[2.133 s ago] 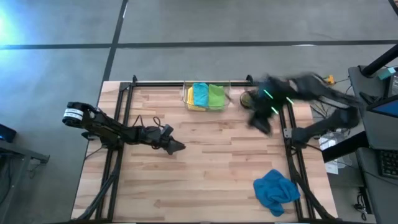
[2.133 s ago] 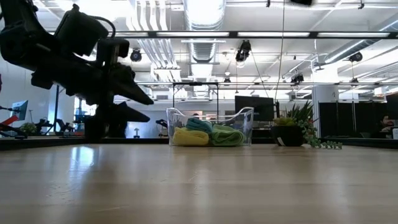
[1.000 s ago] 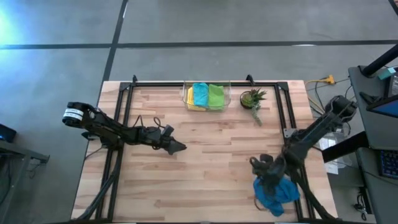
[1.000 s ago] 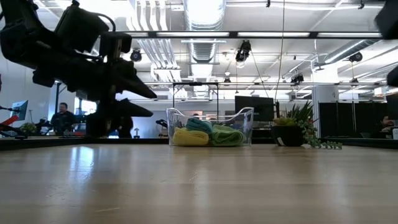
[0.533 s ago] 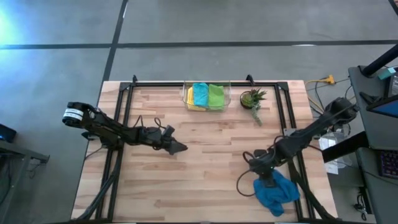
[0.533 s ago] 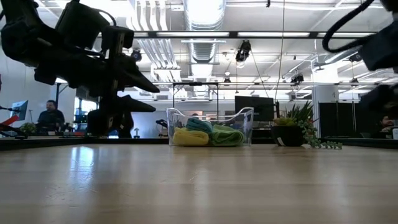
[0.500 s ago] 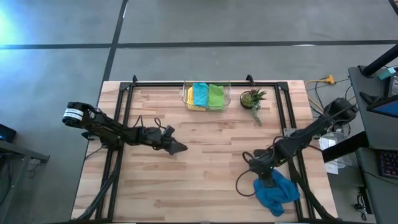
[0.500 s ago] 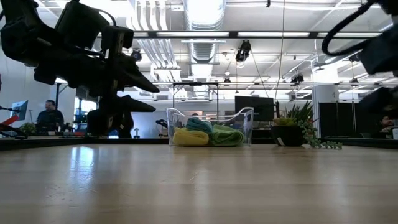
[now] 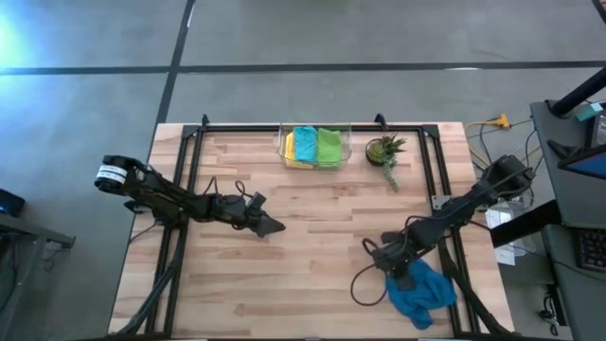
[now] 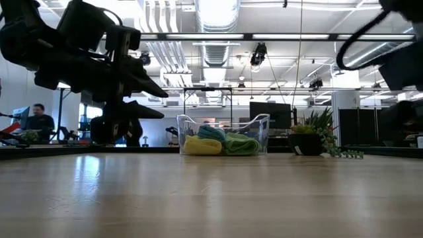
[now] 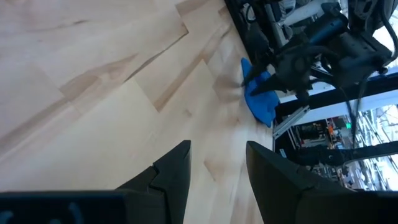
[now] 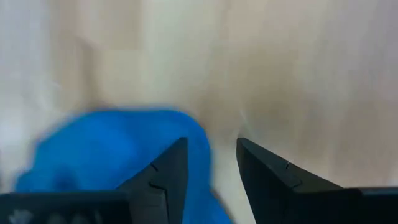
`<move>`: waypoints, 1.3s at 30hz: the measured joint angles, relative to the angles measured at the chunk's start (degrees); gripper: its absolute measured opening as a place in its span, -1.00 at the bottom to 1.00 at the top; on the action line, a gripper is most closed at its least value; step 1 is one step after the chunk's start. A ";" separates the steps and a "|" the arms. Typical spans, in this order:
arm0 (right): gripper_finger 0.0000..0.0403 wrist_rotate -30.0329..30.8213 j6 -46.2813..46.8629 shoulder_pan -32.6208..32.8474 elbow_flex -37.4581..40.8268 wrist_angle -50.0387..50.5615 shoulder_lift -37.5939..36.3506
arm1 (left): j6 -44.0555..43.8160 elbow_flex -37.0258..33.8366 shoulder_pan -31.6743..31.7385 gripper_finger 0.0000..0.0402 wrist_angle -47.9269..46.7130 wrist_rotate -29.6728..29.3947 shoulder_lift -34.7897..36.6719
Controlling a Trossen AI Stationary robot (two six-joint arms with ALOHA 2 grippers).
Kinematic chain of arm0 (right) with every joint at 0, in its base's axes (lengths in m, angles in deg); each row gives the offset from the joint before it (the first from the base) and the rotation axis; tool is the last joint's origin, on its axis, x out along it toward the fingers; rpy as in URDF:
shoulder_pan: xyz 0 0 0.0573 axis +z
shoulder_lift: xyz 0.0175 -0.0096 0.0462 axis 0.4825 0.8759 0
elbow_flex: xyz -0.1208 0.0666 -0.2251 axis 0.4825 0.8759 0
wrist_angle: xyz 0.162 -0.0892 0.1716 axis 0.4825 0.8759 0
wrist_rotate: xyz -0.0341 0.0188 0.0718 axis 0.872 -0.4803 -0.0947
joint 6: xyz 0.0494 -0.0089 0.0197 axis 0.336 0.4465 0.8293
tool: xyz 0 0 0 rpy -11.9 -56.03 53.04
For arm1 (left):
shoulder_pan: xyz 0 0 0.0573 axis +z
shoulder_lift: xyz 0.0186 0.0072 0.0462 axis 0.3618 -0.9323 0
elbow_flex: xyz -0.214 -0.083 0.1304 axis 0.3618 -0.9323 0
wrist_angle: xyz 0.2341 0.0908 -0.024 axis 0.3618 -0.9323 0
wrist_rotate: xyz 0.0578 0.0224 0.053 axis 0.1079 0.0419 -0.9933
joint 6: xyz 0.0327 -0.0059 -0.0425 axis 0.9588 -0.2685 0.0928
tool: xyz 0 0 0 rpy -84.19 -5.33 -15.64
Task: Fold microfiber towels
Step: Fold the dark blue microfiber towel
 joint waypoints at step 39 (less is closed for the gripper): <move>-0.34 14.66 10.29 9.48 -2.99 1.05 5.33 | 0.11 -0.03 -0.42 -0.31 -0.47 0.00 0.00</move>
